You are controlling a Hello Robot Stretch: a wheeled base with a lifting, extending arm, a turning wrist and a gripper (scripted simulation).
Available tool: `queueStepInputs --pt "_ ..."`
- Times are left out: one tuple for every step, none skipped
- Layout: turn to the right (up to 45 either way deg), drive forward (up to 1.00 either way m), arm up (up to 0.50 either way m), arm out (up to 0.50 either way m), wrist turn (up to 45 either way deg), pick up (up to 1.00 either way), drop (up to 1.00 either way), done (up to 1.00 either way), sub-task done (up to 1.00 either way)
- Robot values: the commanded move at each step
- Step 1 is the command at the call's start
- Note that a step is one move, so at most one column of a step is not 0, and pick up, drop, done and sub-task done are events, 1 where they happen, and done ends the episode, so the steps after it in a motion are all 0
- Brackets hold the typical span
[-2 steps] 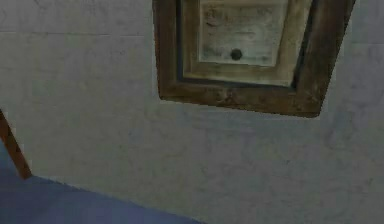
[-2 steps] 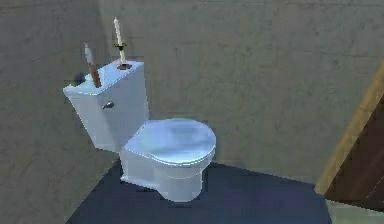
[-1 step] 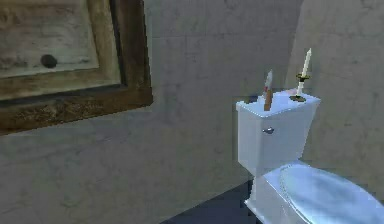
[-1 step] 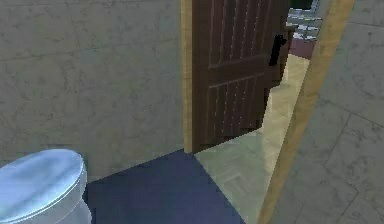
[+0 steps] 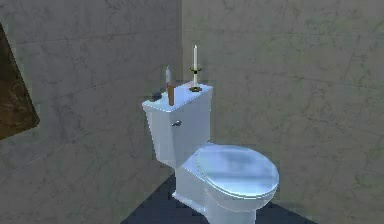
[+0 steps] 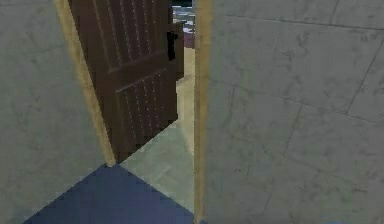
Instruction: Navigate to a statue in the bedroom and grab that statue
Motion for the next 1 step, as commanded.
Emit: queueStepInputs --pt "0.0 0.05 0.00 0.00 0.0 0.00 0.00 0.00 0.00"
